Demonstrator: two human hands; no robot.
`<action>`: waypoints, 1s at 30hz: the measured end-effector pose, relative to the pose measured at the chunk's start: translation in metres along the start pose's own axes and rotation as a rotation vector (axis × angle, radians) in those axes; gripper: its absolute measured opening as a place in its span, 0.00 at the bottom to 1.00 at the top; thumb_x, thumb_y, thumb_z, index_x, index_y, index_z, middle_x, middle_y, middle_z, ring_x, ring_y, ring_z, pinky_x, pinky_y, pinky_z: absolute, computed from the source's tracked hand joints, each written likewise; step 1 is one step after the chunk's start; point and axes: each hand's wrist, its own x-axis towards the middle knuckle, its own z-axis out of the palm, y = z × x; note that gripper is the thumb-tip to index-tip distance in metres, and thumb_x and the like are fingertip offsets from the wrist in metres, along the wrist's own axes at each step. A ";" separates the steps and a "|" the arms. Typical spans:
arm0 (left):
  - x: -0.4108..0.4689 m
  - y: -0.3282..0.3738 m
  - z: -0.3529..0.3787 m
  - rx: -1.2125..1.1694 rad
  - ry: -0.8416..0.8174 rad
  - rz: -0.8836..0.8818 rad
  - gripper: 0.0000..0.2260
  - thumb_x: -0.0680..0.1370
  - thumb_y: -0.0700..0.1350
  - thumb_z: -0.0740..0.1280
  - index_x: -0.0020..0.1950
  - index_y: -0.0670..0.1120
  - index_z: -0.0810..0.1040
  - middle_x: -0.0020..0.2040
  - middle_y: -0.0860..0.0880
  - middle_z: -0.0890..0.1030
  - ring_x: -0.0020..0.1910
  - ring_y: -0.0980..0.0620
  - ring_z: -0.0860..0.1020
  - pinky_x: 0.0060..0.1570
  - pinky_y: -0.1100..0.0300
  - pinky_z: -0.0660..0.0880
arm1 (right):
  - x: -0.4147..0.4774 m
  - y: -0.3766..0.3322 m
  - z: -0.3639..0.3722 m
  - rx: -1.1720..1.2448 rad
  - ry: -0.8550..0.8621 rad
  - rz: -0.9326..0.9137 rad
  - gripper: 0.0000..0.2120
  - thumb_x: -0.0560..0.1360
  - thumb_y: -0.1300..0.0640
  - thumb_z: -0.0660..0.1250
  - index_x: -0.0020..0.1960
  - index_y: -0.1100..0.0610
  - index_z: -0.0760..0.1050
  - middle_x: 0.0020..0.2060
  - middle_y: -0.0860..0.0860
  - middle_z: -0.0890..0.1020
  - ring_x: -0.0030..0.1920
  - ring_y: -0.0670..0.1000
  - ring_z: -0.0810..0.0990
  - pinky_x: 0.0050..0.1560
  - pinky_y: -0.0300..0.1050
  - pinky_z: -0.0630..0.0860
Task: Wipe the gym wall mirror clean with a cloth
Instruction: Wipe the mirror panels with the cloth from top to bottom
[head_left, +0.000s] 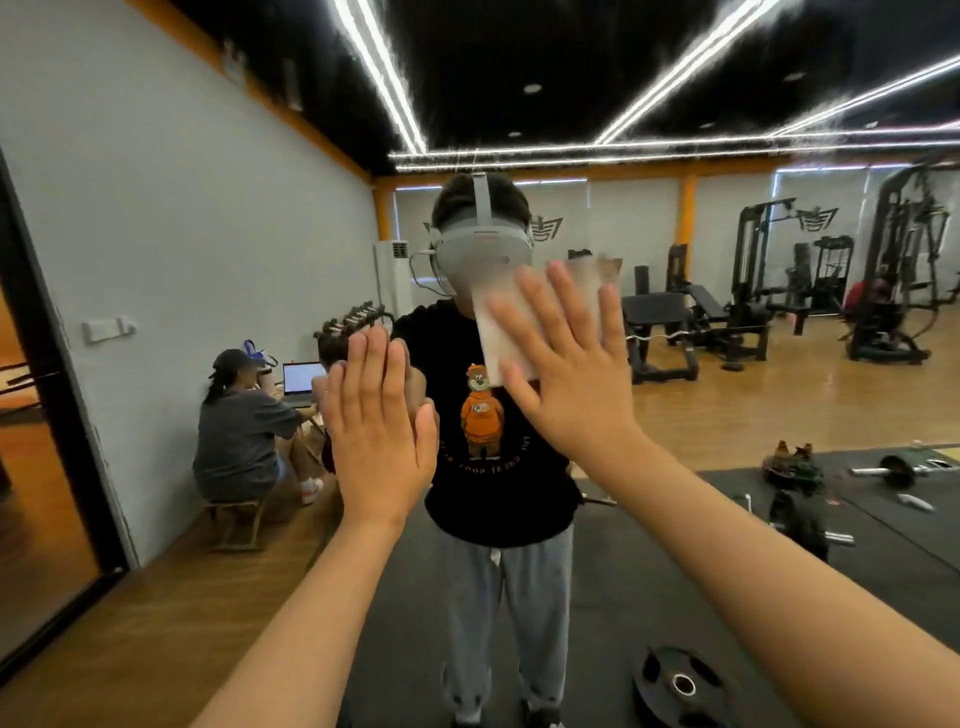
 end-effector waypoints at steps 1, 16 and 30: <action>0.001 0.000 -0.001 -0.005 0.008 0.005 0.30 0.81 0.48 0.54 0.80 0.40 0.48 0.80 0.41 0.52 0.80 0.47 0.45 0.78 0.47 0.43 | 0.019 -0.004 -0.003 -0.001 0.005 0.011 0.27 0.82 0.45 0.51 0.80 0.47 0.54 0.80 0.53 0.56 0.80 0.57 0.52 0.77 0.65 0.49; -0.081 -0.061 -0.001 -0.003 -0.071 0.056 0.31 0.82 0.49 0.52 0.81 0.42 0.42 0.81 0.47 0.40 0.80 0.48 0.43 0.79 0.49 0.42 | -0.123 -0.105 0.054 -0.052 -0.113 -0.266 0.27 0.83 0.45 0.50 0.81 0.45 0.51 0.81 0.50 0.46 0.80 0.55 0.44 0.77 0.64 0.38; -0.083 -0.063 0.003 0.013 -0.070 0.057 0.31 0.82 0.49 0.51 0.81 0.41 0.42 0.81 0.46 0.41 0.80 0.47 0.43 0.79 0.49 0.43 | -0.160 -0.057 0.046 -0.004 -0.142 -0.259 0.24 0.85 0.48 0.46 0.81 0.45 0.52 0.81 0.45 0.50 0.80 0.48 0.49 0.78 0.54 0.41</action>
